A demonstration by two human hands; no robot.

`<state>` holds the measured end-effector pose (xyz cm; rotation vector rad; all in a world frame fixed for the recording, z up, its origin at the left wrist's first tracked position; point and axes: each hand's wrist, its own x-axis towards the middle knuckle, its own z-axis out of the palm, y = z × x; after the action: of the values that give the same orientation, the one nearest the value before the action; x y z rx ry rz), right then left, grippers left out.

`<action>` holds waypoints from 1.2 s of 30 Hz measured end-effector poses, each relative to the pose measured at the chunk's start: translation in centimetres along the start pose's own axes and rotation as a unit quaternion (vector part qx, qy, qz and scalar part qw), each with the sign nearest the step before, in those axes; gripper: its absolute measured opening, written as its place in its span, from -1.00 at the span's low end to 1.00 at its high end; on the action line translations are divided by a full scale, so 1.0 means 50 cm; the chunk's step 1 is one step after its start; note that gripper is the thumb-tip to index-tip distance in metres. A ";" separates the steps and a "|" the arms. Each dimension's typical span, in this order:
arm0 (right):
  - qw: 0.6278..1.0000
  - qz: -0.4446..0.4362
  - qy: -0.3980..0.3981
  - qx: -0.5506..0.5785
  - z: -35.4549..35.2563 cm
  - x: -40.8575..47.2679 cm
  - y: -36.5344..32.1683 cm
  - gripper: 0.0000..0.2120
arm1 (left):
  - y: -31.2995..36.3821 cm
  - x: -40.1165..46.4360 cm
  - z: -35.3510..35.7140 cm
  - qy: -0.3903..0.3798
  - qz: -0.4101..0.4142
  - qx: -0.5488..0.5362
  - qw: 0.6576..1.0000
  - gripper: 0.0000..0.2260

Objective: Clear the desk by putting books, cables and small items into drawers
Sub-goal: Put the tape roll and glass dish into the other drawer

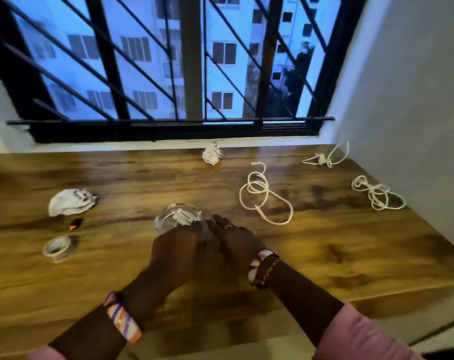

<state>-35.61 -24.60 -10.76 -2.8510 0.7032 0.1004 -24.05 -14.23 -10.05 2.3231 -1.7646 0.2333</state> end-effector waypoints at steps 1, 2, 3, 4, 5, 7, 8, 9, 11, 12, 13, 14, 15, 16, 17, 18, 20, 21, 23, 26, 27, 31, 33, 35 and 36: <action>1.000 0.006 0.005 -0.002 0.000 -0.012 0.041 -0.37 | 0.036 0.023 0.002 0.026 0.056 -0.028 0.998 -0.74; 1.000 0.015 0.013 -0.006 -0.001 -0.028 0.084 -0.41 | 0.074 0.046 0.010 0.016 0.095 -0.065 0.993 -0.74; 0.999 0.031 0.025 -0.008 -0.004 -0.050 0.122 -0.46 | 0.113 0.069 0.021 -0.005 0.105 -0.092 0.990 -0.69; 0.998 0.049 0.042 -0.008 -0.008 -0.072 0.153 -0.49 | 0.142 0.089 0.039 -0.031 0.099 -0.096 0.990 -0.63; 0.994 0.070 0.079 -0.006 -0.010 -0.093 0.188 -0.50 | 0.173 0.113 0.060 -0.042 0.098 -0.087 0.991 -0.57; 0.982 0.116 0.147 0.018 -0.012 -0.131 0.259 -0.50 | 0.227 0.153 0.096 -0.027 0.098 -0.093 0.990 -0.49; 0.973 0.137 0.183 -0.006 -0.008 -0.145 0.298 -0.53 | 0.250 0.169 0.106 -0.023 0.091 -0.095 0.991 -0.46; 0.970 0.164 0.177 -0.017 -0.006 -0.158 0.327 -0.53 | 0.268 0.179 0.113 -0.022 0.081 -0.088 0.993 -0.43; 0.970 0.221 0.100 -0.029 0.016 -0.180 0.384 -0.46 | 0.298 0.194 0.130 0.009 0.068 -0.102 0.992 -0.43; 0.968 0.240 0.068 -0.018 0.027 -0.188 0.403 -0.45 | 0.304 0.196 0.140 0.025 0.052 -0.119 0.991 -0.46; 0.967 0.248 0.063 -0.015 0.038 -0.193 0.416 -0.44 | 0.308 0.197 0.143 0.028 0.028 -0.136 0.990 -0.46; 0.966 0.248 0.066 -0.015 0.042 -0.193 0.419 -0.44 | 0.307 0.195 0.144 0.021 0.005 -0.144 0.989 -0.42; 0.965 0.249 0.080 -0.003 0.046 -0.191 0.418 -0.43 | 0.306 0.195 0.149 0.028 -0.019 -0.153 0.988 -0.37; 0.963 0.251 0.093 0.007 0.046 -0.191 0.416 -0.42 | 0.305 0.195 0.151 0.035 -0.046 -0.165 0.985 -0.33; 0.962 0.251 0.103 0.009 0.045 -0.189 0.416 -0.42 | 0.303 0.195 0.154 0.031 -0.066 -0.171 0.983 -0.30; 0.962 0.249 0.112 0.010 0.046 -0.188 0.418 -0.42 | 0.302 0.195 0.156 0.030 -0.075 -0.170 0.982 -0.30; 0.962 0.246 0.120 0.015 0.046 -0.190 0.419 -0.42 | 0.301 0.196 0.163 0.028 -0.067 -0.158 0.985 -0.37; 0.962 0.245 0.119 0.022 0.046 -0.190 0.421 -0.41 | 0.301 0.199 0.166 0.021 -0.063 -0.155 0.986 -0.40; 0.962 0.242 0.120 0.028 0.048 -0.191 0.421 -0.41 | 0.299 0.200 0.171 0.019 -0.058 -0.153 0.986 -0.41; 0.960 0.243 0.134 0.032 0.050 -0.193 0.421 -0.42 | 0.295 0.196 0.170 0.032 -0.052 -0.160 0.985 -0.34; 0.960 0.245 0.133 0.034 0.051 -0.194 0.421 -0.42 | 0.294 0.192 0.167 0.037 -0.046 -0.163 0.985 -0.32; 0.960 0.254 0.112 0.035 0.043 -0.195 0.415 -0.42 | 0.283 0.178 0.145 0.062 -0.039 -0.163 0.984 -0.34; 0.959 0.261 0.107 0.038 0.036 -0.191 0.405 -0.43 | 0.262 0.173 0.128 0.071 -0.050 -0.175 0.981 -0.36; 0.963 0.244 0.109 0.041 0.027 -0.175 0.392 -0.46 | 0.228 0.174 0.113 0.088 -0.049 -0.181 0.978 -0.39; 0.966 0.227 0.112 0.040 0.021 -0.160 0.380 -0.47 | 0.209 0.175 0.105 0.093 -0.048 -0.187 0.977 -0.41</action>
<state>-51.58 -37.21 -14.26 -2.5936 1.3651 -0.1834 -31.75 -26.45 -12.11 2.0369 -1.4582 0.0889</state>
